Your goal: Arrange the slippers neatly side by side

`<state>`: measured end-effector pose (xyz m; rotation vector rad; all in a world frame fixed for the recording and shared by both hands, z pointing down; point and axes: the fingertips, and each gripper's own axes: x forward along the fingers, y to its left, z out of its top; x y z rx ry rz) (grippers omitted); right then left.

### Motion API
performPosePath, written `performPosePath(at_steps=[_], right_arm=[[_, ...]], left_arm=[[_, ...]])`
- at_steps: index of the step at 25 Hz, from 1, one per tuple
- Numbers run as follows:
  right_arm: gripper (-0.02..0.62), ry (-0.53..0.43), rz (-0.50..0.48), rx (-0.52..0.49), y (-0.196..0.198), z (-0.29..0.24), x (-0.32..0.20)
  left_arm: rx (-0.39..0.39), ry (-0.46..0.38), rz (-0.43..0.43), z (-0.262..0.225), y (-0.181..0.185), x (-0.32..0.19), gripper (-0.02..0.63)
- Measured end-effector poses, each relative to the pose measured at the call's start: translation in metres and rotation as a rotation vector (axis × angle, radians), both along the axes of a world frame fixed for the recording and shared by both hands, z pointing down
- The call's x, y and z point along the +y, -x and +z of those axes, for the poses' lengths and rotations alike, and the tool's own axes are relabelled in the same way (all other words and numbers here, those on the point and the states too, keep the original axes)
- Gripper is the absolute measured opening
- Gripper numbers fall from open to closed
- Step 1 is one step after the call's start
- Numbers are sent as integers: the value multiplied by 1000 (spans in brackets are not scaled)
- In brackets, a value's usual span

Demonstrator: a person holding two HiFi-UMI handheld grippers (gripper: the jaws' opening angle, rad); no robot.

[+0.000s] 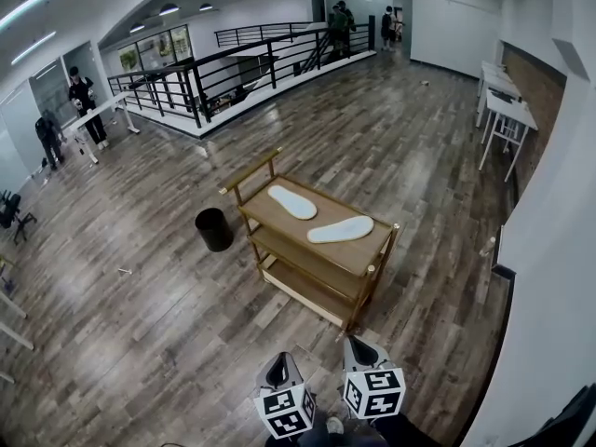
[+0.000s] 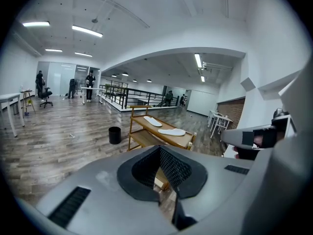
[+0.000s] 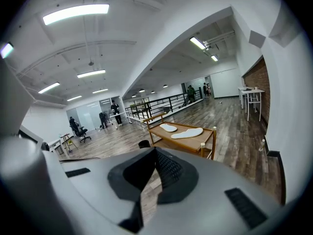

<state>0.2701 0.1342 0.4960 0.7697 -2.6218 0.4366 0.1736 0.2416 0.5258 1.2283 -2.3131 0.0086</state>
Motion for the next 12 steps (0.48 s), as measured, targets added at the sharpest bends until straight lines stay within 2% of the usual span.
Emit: performPosePath(at_steps=[7,12], right_arm=[[-2,-1,-1,12,31,5,-24],[-2,-13,-2,19,67,9,-43]], left_arm=[[-8,3,18,1,30,-30,0],[-8,-12,14,4,70,-51,0]])
